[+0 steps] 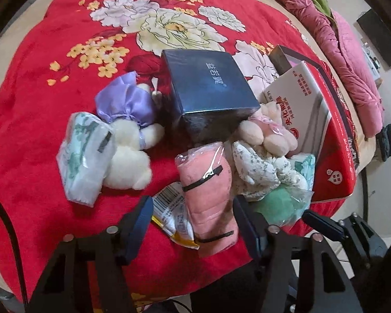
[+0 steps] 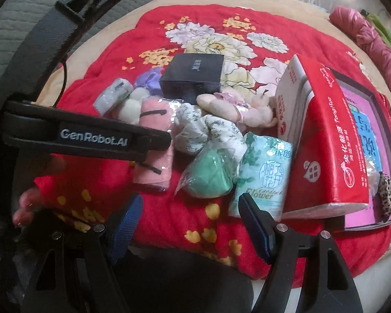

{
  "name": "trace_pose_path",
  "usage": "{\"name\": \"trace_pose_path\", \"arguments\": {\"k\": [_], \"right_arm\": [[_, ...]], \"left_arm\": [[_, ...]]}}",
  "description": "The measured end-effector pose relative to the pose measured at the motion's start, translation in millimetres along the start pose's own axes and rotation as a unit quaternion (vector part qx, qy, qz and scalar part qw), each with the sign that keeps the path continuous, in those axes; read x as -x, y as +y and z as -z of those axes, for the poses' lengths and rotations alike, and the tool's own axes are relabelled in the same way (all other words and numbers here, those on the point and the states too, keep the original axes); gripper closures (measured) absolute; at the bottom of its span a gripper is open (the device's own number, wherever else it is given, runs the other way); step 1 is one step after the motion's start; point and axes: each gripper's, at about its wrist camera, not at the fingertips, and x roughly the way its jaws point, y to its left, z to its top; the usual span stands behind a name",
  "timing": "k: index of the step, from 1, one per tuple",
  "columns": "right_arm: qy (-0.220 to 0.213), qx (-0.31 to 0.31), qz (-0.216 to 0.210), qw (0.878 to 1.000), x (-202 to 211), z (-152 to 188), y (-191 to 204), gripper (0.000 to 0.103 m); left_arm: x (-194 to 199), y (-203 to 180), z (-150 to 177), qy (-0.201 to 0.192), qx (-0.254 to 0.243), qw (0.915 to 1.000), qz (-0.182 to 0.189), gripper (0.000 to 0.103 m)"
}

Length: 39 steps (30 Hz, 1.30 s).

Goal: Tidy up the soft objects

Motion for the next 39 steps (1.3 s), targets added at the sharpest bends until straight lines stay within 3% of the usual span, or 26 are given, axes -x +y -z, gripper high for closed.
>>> {"name": "trace_pose_path", "arguments": {"k": [6,12,16,23,39], "right_arm": [[0.005,-0.013,0.005,1.000,-13,-7,-5,0.034],[0.010,-0.018,0.024,0.999,-26,-13,-10,0.055],[0.006,-0.047,-0.003,0.999,-26,-13,-20,0.060],[0.001,-0.080,-0.044,0.996,-10,-3,-29,0.061],[-0.030,-0.077,-0.046,0.996,21,-7,-31,0.061]], "left_arm": [[-1,1,-4,0.000,0.002,0.9999,0.014,0.053],[1,1,-7,-0.001,0.003,0.9996,0.027,0.064],[1,1,-7,-0.003,0.006,0.9994,0.033,0.069],[3,4,-4,-0.009,0.011,0.9991,0.041,0.071],[23,3,-3,-0.035,0.002,0.9975,0.061,0.085]]}}
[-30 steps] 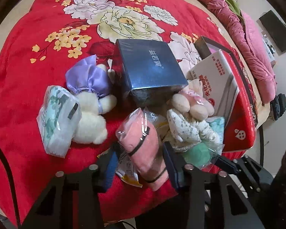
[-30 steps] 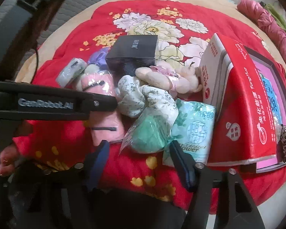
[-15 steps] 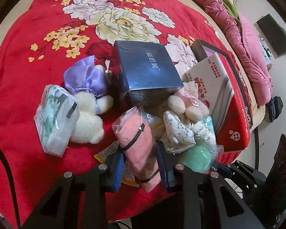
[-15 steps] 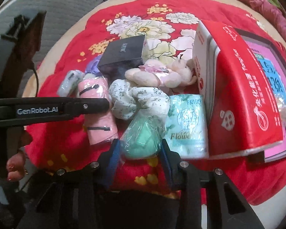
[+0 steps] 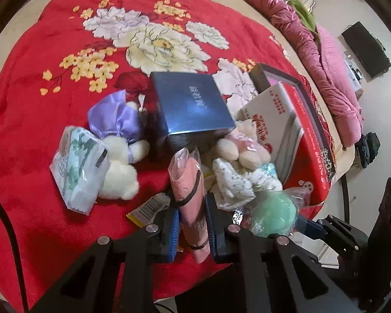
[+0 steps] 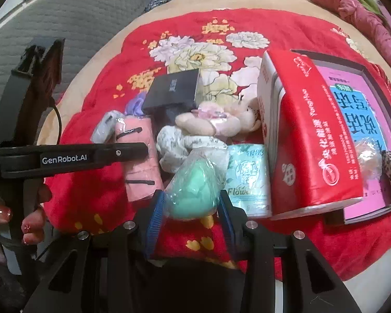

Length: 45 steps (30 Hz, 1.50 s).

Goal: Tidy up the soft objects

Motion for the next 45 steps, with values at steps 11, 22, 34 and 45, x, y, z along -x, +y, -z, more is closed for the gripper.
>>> {"name": "trace_pose_path", "arguments": {"k": [11,22,34,45], "right_arm": [[-0.024,0.004,-0.006,1.000,9,-7,2,0.062],[-0.065,0.007,0.003,0.998,39,-18,-1,0.064],[-0.121,-0.002,0.017,0.992,87,-32,-17,0.064],[-0.164,-0.022,0.041,0.985,129,-32,-46,0.064]], "left_arm": [[23,-5,-1,-0.022,-0.002,0.9997,-0.011,0.085],[54,-30,-2,-0.054,-0.031,0.9978,-0.021,0.085],[84,-68,-6,-0.086,-0.062,0.9940,-0.025,0.085],[95,-113,-8,-0.098,-0.088,0.9912,-0.012,0.085]]}}
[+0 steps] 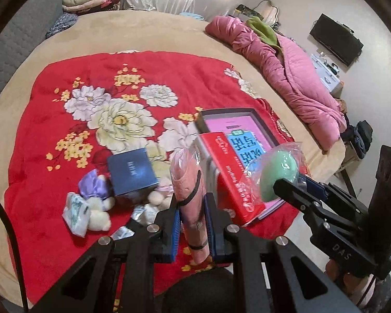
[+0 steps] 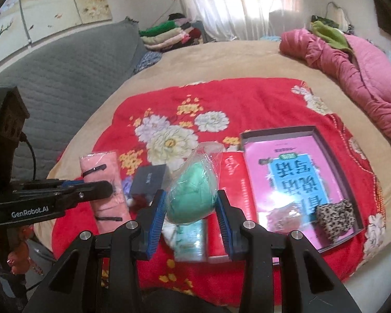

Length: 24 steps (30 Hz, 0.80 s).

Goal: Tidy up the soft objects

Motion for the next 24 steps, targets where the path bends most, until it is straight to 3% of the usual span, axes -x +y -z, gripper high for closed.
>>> {"name": "trace_pose_path", "arguments": {"k": [24], "right_arm": [[-0.076,-0.084,0.053,0.992,71,-12,-101,0.064]], "left_arm": [[-11,-109,-30,-0.005,-0.079,0.9966,0.025,0.085]]}}
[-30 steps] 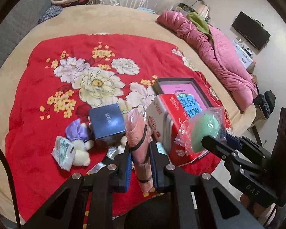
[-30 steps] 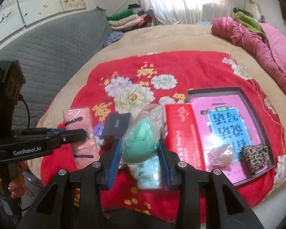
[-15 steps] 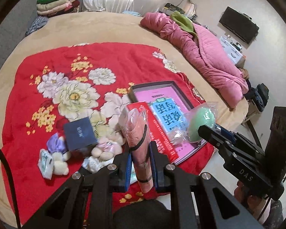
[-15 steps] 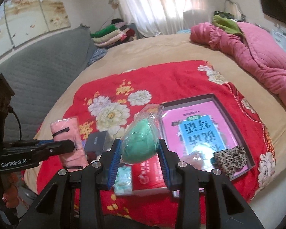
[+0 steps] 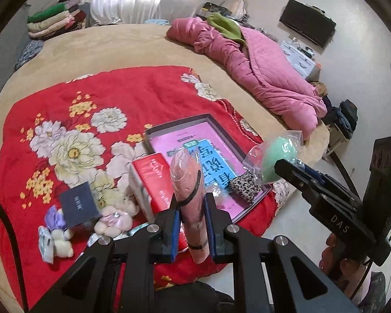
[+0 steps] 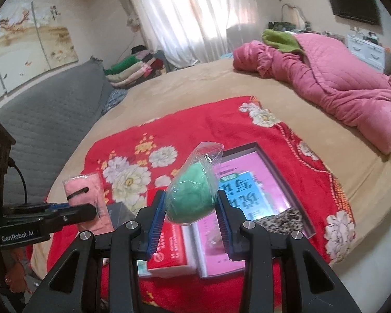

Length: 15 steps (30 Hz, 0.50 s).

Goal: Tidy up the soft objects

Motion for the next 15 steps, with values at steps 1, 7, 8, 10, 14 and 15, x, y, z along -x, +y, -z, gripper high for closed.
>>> {"name": "trace_pose_path", "arguments": {"k": [1,7,8,10,14,15], "right_arm": [[-0.002,-0.003,0.002,1.000,2,-2,-4,0.064],[-0.011,-0.011,0.014,1.000,9,-8,-18,0.064],[-0.010,-0.012,0.015,1.000,9,-9,-21,0.064],[-0.010,-0.015,0.019,1.000,9,-10,-25,0.064],[-0.006,-0.023,0.024,0.999,7,-9,-38,0.064],[-0.005,-0.025,0.025,0.999,6,-9,-41,0.064]], "left_arm": [[-1,-3,-2,0.001,-0.002,1.0000,0.002,0.085],[-11,-19,-10,0.003,-0.016,0.9998,0.012,0.085],[-15,-21,-12,0.005,-0.018,0.9997,0.014,0.085],[-22,-28,-14,0.010,-0.022,0.9995,0.019,0.085],[-40,-39,-14,0.026,-0.032,0.9988,0.027,0.085],[-47,-42,-14,0.034,-0.034,0.9984,0.030,0.085]]}}
